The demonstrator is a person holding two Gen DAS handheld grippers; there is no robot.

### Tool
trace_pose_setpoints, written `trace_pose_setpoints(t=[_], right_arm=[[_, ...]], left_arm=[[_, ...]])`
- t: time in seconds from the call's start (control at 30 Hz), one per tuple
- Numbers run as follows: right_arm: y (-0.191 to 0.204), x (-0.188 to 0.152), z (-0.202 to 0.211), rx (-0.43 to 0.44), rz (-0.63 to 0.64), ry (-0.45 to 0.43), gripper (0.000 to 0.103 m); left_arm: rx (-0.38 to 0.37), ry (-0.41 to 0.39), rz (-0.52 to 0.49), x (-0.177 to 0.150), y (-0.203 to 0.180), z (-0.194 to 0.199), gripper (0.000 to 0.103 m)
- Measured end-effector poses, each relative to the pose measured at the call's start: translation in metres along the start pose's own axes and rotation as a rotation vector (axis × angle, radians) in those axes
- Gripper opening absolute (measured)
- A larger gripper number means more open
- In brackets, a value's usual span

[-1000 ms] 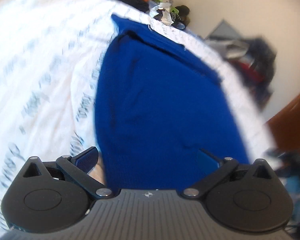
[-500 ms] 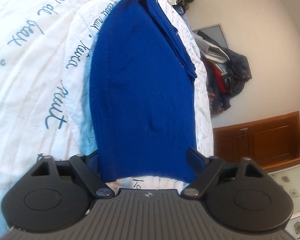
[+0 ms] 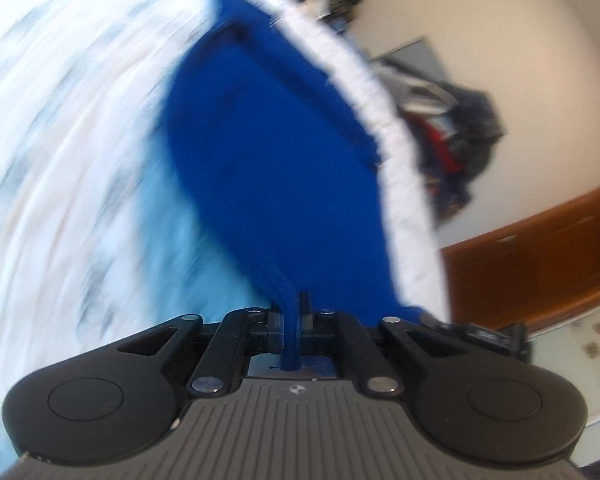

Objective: Fold small clothes

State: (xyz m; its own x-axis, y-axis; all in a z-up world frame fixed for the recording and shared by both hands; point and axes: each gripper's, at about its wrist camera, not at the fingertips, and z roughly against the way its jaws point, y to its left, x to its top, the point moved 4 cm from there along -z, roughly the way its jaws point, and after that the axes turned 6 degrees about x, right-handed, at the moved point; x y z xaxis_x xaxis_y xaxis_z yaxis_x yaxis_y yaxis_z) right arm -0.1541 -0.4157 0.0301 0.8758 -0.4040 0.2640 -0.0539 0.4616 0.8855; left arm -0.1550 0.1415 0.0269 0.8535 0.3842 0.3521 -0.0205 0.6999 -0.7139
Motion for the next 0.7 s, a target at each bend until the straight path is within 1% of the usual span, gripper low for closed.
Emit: trace_pose_setpoints(t=[0.07,0.13,0.2,0.27,0.33,0.4,0.47,0.53,0.57,0.6,0.63,0.67,0.7], right_arm=[[0.010,0.030,-0.006,0.067,0.013,-0.052,0.005],[0.015,0.069,-0.016,0.104,0.036,-0.112,0.005],[0.018,0.113,-0.031,0.135,0.047,-0.150,0.005],[0.018,0.162,-0.051,0.154,0.042,-0.183,0.005],[0.016,0.205,-0.073,0.149,0.048,-0.198,0.005],[0.012,0.246,-0.102,0.129,0.047,-0.203,0.005],[0.001,0.280,-0.130,0.092,0.033,-0.194,0.005],[-0.012,0.304,-0.161,0.043,0.017,-0.177,0.006],[-0.019,0.315,-0.174,0.026,0.007,-0.168,0.007],[-0.026,0.323,-0.189,-0.005,-0.004,-0.158,0.009],[-0.034,0.328,-0.203,-0.056,-0.021,-0.150,0.009],[-0.041,0.328,-0.211,-0.091,-0.034,-0.160,0.014],[-0.043,0.330,-0.215,-0.113,-0.044,-0.169,0.016]], left_arm=[[-0.049,-0.039,-0.029,0.034,-0.014,-0.003,0.003],[-0.084,-0.084,-0.057,0.076,-0.027,-0.014,0.003],[-0.112,-0.138,-0.084,0.123,-0.038,-0.029,0.003],[-0.115,-0.197,-0.118,0.170,-0.049,-0.048,0.003],[-0.112,-0.230,-0.122,0.215,-0.054,-0.073,0.003],[-0.059,-0.275,-0.145,0.256,-0.057,-0.100,0.003],[-0.012,-0.279,-0.146,0.289,-0.054,-0.129,0.003],[0.044,-0.274,-0.131,0.315,-0.046,-0.158,0.004],[0.068,-0.278,-0.142,0.326,-0.041,-0.170,0.004],[0.096,-0.284,-0.144,0.336,-0.034,-0.178,0.006],[0.124,-0.286,-0.139,0.343,-0.028,-0.187,0.012],[0.155,-0.296,-0.138,0.351,-0.022,-0.191,0.018],[0.168,-0.327,-0.127,0.353,-0.017,-0.190,0.041]])
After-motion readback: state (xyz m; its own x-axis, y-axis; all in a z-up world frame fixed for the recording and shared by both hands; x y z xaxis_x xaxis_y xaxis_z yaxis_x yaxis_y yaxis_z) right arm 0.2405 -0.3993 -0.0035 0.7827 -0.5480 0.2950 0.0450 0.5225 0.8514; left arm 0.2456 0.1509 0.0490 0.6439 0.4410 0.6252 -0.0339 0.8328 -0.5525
